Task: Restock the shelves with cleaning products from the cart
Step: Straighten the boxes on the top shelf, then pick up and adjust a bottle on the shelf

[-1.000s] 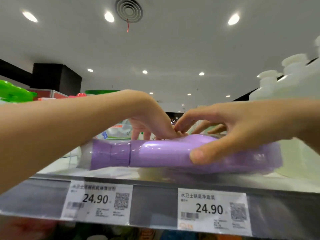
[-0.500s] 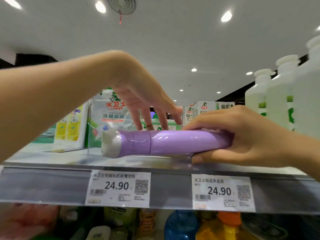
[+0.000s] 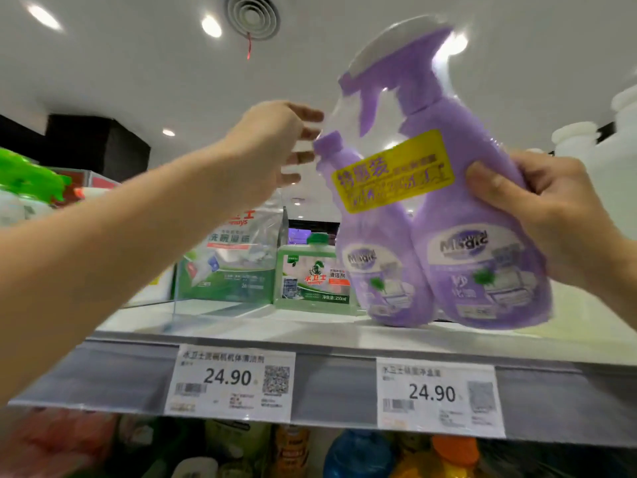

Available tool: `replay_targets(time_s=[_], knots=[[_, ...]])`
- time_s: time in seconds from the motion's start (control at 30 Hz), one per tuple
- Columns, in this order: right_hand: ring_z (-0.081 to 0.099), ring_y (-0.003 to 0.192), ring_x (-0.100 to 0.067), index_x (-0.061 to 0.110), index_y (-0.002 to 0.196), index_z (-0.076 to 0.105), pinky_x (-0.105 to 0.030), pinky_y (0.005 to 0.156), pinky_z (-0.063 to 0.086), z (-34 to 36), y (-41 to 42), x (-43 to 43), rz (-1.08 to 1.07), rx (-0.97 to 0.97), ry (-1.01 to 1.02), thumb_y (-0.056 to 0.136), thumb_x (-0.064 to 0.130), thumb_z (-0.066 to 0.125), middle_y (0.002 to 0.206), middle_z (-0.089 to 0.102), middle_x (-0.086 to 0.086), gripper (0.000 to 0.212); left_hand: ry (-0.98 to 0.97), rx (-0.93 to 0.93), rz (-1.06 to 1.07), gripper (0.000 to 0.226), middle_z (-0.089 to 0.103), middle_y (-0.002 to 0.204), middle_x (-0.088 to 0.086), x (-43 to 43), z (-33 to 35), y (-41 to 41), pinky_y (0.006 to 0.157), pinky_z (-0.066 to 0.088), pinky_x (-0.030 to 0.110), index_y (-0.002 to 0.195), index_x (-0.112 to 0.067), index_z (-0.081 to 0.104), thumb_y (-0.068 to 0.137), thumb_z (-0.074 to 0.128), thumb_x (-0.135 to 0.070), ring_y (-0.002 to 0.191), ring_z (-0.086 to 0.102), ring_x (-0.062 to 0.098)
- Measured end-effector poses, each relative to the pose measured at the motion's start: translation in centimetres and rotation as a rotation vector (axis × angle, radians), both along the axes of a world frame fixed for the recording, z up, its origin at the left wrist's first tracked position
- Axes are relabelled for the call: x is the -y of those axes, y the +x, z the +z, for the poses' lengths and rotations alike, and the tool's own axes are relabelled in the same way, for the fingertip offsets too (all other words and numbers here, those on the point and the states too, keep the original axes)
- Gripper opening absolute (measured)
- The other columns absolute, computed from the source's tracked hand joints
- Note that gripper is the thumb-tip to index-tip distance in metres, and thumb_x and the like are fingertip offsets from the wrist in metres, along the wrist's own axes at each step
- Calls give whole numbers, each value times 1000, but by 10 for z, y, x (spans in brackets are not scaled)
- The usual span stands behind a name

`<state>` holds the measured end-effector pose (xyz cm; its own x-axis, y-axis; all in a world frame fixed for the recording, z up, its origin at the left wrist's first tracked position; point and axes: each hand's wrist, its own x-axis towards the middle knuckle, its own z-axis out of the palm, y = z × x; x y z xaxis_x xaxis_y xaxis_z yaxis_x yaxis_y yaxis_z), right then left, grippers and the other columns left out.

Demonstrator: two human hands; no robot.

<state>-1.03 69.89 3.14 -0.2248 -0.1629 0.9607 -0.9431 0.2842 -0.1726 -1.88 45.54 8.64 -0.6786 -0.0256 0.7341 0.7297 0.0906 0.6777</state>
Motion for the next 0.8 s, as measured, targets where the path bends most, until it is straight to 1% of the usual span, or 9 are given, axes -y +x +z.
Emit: replay_targets(time_s=[0.07, 0.17, 0.27, 0.37, 0.5, 0.6, 0.67, 0.7, 0.8], knots=[[55, 49, -6, 21, 67, 71, -17, 47, 46, -1, -8, -3, 125, 145, -132, 79, 33, 64, 58, 63, 10, 18, -48, 20, 95, 21, 56, 105, 2, -20, -16, -7, 89, 43, 37, 107, -20, 51, 103, 34, -32, 99, 55, 21], [63, 51, -16, 14, 77, 70, -25, 48, 53, -3, -18, -9, 187, 336, -270, 80, 35, 65, 64, 69, -3, 22, -157, 138, 98, 63, 54, 114, 1, -41, -41, -29, 89, 46, 36, 131, -15, 38, 90, 41, -63, 105, 55, 18], [66, 58, -20, 10, 88, 70, -33, 57, 57, -2, -26, -17, 196, 465, -335, 85, 34, 64, 73, 71, -8, 25, -324, 315, 72, 90, 44, 140, 11, -53, -55, -45, 104, 40, 47, 145, -12, 27, 80, 50, -71, 124, 47, 29], [69, 64, -22, 11, 90, 73, -36, 63, 60, -2, -32, -21, 243, 528, -368, 84, 35, 63, 79, 73, -9, 27, -438, 391, -21, 90, 55, 130, 9, -57, -51, -56, 100, 45, 50, 137, -14, 40, 70, 62, -69, 114, 57, 30], [70, 82, -26, 10, 112, 69, -44, 76, 59, -2, -37, -21, 286, 644, -387, 89, 39, 59, 99, 72, -13, 39, -403, 290, -235, 57, 71, 108, 10, -55, -52, -68, 84, 57, 45, 109, -16, 63, 62, 74, -46, 92, 69, 24], [72, 73, -20, 19, 100, 71, -37, 68, 60, -5, -39, -22, 164, 689, -332, 90, 49, 56, 88, 75, -5, 35, -312, 238, -225, 56, 75, 93, 7, -51, -56, -76, 70, 60, 39, 98, -20, 65, 51, 80, -46, 80, 73, 22], [73, 75, -19, 22, 101, 67, -35, 67, 61, -10, -37, -27, 82, 723, -222, 79, 57, 62, 88, 76, -2, 41, -297, 224, -170, 71, 75, 93, 6, -51, -55, -79, 67, 59, 38, 106, -18, 61, 46, 83, -49, 79, 73, 23], [74, 81, -21, 24, 107, 65, -40, 71, 61, -13, -36, -29, 63, 753, -126, 71, 55, 70, 93, 76, -3, 48, -286, 215, -161, 76, 75, 93, 7, -52, -55, -80, 66, 59, 37, 109, -17, 59, 44, 84, -49, 79, 73, 23], [73, 88, -29, 19, 114, 63, -51, 80, 57, -18, -31, -32, 46, 756, 16, 49, 34, 86, 99, 75, -9, 70, -272, 145, -133, 65, 75, 88, 3, -52, -55, -77, 61, 58, 32, 106, -20, 60, 50, 85, -45, 75, 73, 19]])
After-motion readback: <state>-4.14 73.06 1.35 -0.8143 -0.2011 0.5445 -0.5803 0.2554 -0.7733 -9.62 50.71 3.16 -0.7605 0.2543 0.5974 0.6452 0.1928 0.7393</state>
